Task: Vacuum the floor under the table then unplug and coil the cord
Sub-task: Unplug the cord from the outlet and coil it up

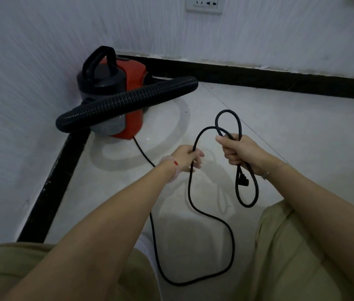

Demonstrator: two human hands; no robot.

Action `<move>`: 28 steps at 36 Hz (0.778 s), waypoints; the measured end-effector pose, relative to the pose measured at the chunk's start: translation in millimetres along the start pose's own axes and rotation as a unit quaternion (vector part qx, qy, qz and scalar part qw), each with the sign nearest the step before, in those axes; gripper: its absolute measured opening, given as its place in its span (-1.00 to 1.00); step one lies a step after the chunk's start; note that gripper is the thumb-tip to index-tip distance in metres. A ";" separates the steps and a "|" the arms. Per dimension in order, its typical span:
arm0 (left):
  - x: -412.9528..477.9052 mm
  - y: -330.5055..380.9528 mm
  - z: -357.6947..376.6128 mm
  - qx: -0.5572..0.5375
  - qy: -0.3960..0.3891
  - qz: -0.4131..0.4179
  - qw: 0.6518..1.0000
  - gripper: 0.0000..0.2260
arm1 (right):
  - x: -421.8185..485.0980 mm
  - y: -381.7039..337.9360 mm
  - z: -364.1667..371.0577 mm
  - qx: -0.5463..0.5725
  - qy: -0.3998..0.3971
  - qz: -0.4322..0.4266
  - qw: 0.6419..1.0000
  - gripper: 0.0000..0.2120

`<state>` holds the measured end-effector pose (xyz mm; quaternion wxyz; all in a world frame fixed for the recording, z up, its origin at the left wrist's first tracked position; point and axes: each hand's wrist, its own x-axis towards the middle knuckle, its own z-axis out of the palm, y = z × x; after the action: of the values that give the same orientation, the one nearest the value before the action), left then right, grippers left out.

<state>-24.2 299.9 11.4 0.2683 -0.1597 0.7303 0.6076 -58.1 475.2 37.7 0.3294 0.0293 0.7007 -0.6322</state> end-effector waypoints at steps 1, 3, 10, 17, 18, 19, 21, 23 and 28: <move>0.4 4.9 0.7 -0.038 0.009 0.003 0.999 -0.83 | 0.5 2.3 0.2 -0.023 0.021 0.000 1.000 -0.59; 0.9 15.8 3.5 -0.092 0.015 0.019 0.995 -0.83 | 0.1 6.4 4.4 -0.061 0.047 0.000 0.997 -0.71; -2.8 46.3 17.0 -0.174 -0.009 0.040 0.984 -0.70 | -3.6 3.0 10.2 0.005 0.026 0.034 0.999 -0.74; 2.1 53.3 17.7 -0.038 -0.020 0.091 0.995 -0.68 | -6.3 6.0 4.0 0.055 0.009 0.036 0.998 -0.81; 2.3 52.8 17.9 -0.024 -0.023 0.096 0.995 -0.68 | -6.3 6.3 3.5 0.052 0.009 0.029 0.998 -0.90; 1.9 52.0 17.5 -0.014 -0.026 0.094 0.995 -0.67 | -6.6 5.5 3.6 0.049 0.013 0.022 0.998 -0.95; 2.4 48.0 16.4 -0.018 -0.037 0.081 0.996 -0.63 | -5.7 4.2 3.6 0.037 0.035 0.002 0.999 -0.84; 1.4 40.8 15.3 -0.061 -0.060 0.052 0.995 -0.55 | -4.8 -0.1 3.9 0.044 0.061 -0.024 0.997 -0.78; -4.2 13.9 14.2 -0.059 -0.168 -0.039 0.983 -0.49 | -2.8 -14.2 -10.5 0.254 0.056 -0.059 0.964 -0.63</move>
<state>-25.8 316.2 23.3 0.4010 -0.0997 0.6307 0.6569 -66.9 482.9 51.2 0.2333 0.1065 0.5347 -0.8051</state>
